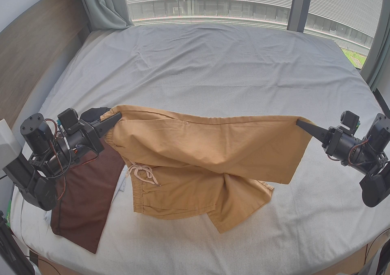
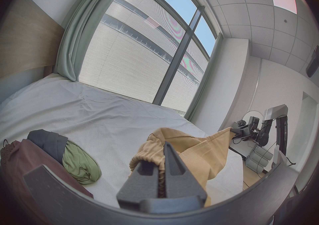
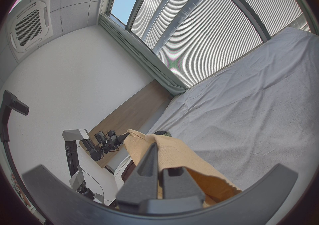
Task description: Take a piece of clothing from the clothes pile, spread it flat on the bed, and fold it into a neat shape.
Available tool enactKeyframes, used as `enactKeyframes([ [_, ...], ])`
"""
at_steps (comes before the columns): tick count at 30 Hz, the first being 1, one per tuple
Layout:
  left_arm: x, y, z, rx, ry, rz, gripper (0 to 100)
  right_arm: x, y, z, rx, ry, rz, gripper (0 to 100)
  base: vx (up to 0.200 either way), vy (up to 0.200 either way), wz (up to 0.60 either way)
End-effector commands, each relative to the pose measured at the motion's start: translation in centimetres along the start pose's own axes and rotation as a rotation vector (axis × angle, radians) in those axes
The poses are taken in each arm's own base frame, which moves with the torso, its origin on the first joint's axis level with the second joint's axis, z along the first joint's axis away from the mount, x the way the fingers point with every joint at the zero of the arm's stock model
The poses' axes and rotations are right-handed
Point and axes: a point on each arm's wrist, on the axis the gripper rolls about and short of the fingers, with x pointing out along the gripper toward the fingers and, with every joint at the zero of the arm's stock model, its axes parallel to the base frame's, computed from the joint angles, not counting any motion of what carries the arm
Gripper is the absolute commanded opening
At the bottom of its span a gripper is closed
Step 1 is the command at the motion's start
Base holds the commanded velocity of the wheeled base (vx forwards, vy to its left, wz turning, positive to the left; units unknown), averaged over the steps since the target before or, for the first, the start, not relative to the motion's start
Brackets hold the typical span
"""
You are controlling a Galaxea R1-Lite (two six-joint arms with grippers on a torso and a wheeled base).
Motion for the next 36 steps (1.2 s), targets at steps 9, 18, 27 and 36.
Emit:
enactKeyframes([
  [9,0.1,0.6,-0.4,-0.007,0.009,0.013,0,-0.2,-0.3,0.5,-0.013,-0.017,-0.013,0,0.0,0.0,0.0],
  [18,0.0,0.7,-0.4,-0.009,0.009,0.017,0,-0.4,-0.6,0.7,-0.017,-0.024,-0.023,0,0.0,0.0,0.0],
  [27,-0.1,1.3,-0.3,-0.003,0.003,0.033,0,-0.6,-0.8,1.0,-0.022,-0.033,-0.035,0,0.0,0.0,0.0],
  [36,-0.2,1.8,-0.5,-0.006,0.007,0.047,0,-0.8,-0.9,1.1,-0.025,-0.038,-0.041,0,0.0,0.0,0.0],
])
